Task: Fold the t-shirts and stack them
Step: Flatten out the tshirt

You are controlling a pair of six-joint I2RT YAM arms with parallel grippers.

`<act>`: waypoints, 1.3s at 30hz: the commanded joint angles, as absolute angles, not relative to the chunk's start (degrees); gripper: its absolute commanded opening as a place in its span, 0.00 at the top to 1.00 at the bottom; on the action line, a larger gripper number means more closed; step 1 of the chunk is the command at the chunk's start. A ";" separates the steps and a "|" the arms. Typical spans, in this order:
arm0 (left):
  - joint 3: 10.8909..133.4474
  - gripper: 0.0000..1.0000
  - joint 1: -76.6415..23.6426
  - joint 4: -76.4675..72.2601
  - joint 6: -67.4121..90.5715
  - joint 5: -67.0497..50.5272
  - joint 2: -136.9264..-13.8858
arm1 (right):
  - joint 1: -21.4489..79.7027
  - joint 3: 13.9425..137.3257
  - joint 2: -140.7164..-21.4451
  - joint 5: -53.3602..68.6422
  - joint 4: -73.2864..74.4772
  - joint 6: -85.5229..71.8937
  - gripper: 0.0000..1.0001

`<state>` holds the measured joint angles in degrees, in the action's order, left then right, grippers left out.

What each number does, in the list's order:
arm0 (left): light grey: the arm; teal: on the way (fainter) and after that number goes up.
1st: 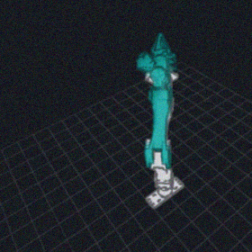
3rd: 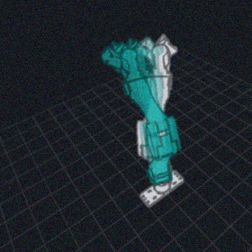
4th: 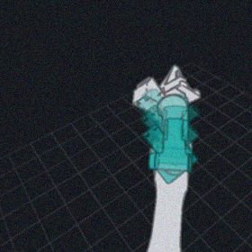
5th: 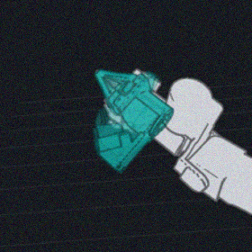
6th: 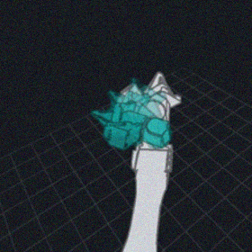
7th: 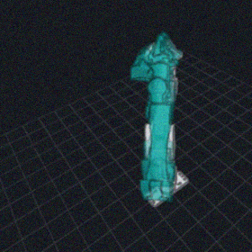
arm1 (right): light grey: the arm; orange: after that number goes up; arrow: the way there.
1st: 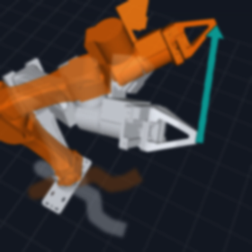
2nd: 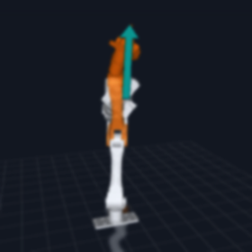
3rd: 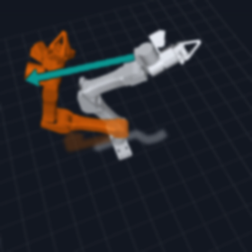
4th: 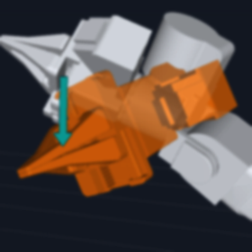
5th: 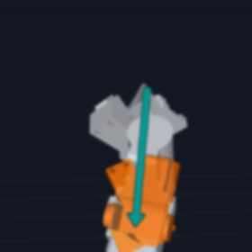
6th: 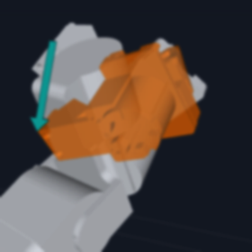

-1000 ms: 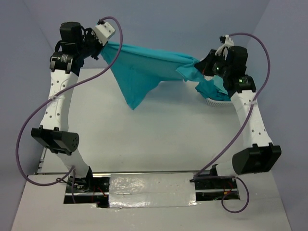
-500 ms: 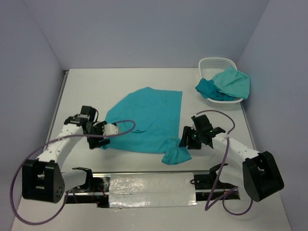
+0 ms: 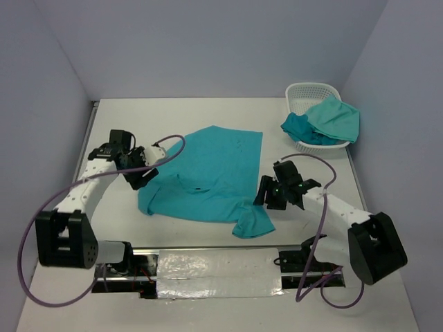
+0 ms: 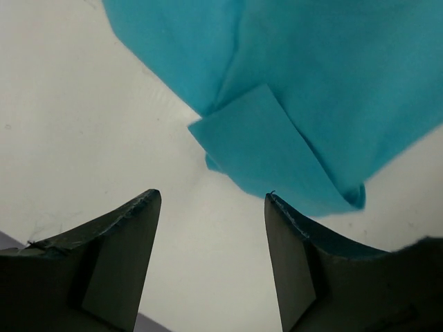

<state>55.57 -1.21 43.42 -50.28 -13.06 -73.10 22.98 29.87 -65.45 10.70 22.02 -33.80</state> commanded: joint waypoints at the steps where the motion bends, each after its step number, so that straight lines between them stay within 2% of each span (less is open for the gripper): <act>1: 58.44 0.27 -1.85 33.77 -38.08 -11.43 -79.60 | 24.34 36.54 -70.56 6.87 17.23 -33.94 0.35; 5: 61.69 0.27 -2.90 29.53 -36.12 -8.27 -86.64 | 22.33 48.93 -83.02 4.39 16.79 -32.26 0.41; 7: 61.09 0.27 -4.91 28.57 -37.69 -5.82 -90.07 | 21.45 57.19 -94.27 5.18 17.75 -31.64 0.43; 11: 50.75 0.23 -12.46 22.60 -43.58 -2.38 -91.76 | 21.01 75.19 -114.66 5.45 27.12 -28.22 0.45; 12: 49.58 0.22 -16.40 22.24 -44.99 -2.11 -91.93 | 21.09 84.28 -121.83 5.97 29.25 -27.69 0.45; 14: 47.82 0.23 -20.20 23.02 -45.61 -3.77 -92.02 | 21.79 93.82 -127.85 8.34 34.96 -27.07 0.45; 15: 47.64 0.23 -22.04 23.46 -45.62 -5.08 -92.20 | 22.32 105.09 -133.54 8.61 36.81 -26.64 0.46; 16: 47.90 0.23 -25.98 24.16 -45.79 -6.92 -92.46 | 24.06 111.21 -136.46 9.05 38.48 -26.11 0.46; 17: 48.07 0.23 -28.19 25.30 -45.62 -10.34 -92.81 | 24.95 126.32 -139.80 10.01 42.15 -25.49 0.46; 18: 48.69 0.23 -30.74 25.66 -44.48 -11.85 -94.38 | 25.92 135.87 -147.23 11.32 44.36 -25.23 0.45; 20: 51.93 0.23 -38.47 26.71 -43.51 -18.41 -96.58 | 27.24 155.63 -153.78 18.76 44.14 -27.58 0.45; 22: 57.18 0.23 -45.31 26.54 -41.06 -23.09 -99.57 | 27.33 152.00 -151.90 21.26 33.13 -33.45 0.44; 23: 59.13 0.23 -46.40 26.11 -39.65 -25.12 -100.28 | 27.33 141.17 -148.22 20.92 29.57 -33.75 0.43; 25: 66.66 0.22 -46.06 24.18 -34.03 -30.14 -100.55 | 26.90 133.19 -137.41 16.54 25.94 -29.13 0.38; 27: 73.53 0.21 -43.70 26.17 -28.43 -32.07 -100.72 | 25.15 129.47 -129.77 13.99 28.11 -25.33 0.35; 28: 81.40 0.21 -42.64 27.58 -26.91 -32.78 -100.90 | 24.09 128.94 -127.64 13.28 29.95 -23.57 0.34; 31: 94.95 0.20 -37.37 35.84 -25.93 -39.01 -101.69 | 20.31 123.68 -117.27 7.06 37.42 -21.80 0.33; 34: 100.88 0.18 -30.96 44.43 -30.66 -42.44 -101.78 | 14.71 110.69 -105.32 6.84 38.41 -22.41 0.32; 35: 100.81 0.18 -29.37 44.99 -30.67 -41.84 -101.52 | 13.37 102.65 -99.38 6.77 38.32 -22.93 0.32; 39: 95.80 0.23 -17.53 37.80 -21.37 -32.19 -105.61 | 11.87 82.31 -85.72 0.97 37.53 -22.67 0.31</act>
